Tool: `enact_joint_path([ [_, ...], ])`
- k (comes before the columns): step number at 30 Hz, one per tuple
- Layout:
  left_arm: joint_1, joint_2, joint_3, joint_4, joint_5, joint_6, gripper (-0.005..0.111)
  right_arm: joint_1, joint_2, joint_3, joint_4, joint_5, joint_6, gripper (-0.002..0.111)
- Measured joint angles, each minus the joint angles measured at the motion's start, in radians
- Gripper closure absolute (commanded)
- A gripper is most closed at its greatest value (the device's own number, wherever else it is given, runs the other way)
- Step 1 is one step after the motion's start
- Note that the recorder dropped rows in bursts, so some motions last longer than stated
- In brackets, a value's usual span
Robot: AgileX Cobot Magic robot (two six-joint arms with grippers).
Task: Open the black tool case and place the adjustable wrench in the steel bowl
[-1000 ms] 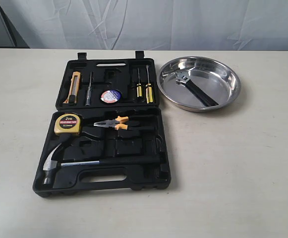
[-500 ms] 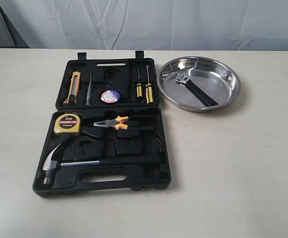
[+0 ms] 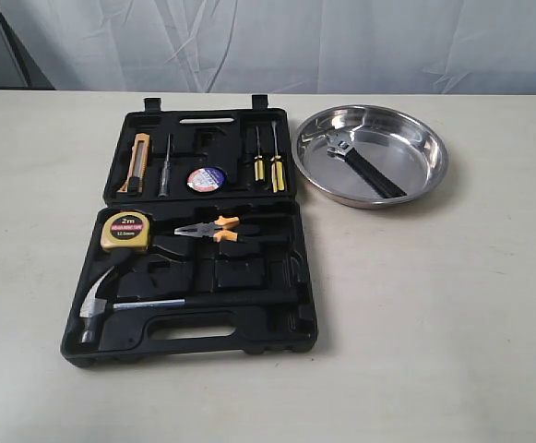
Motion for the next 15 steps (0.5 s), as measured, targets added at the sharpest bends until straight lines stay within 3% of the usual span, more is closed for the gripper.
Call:
enact_joint_path([
  [15, 0.000, 0.000, 0.000, 0.000, 0.000, 0.000, 0.107, 0.000, 0.000, 0.002, -0.002, 0.016, -0.002, 0.109],
])
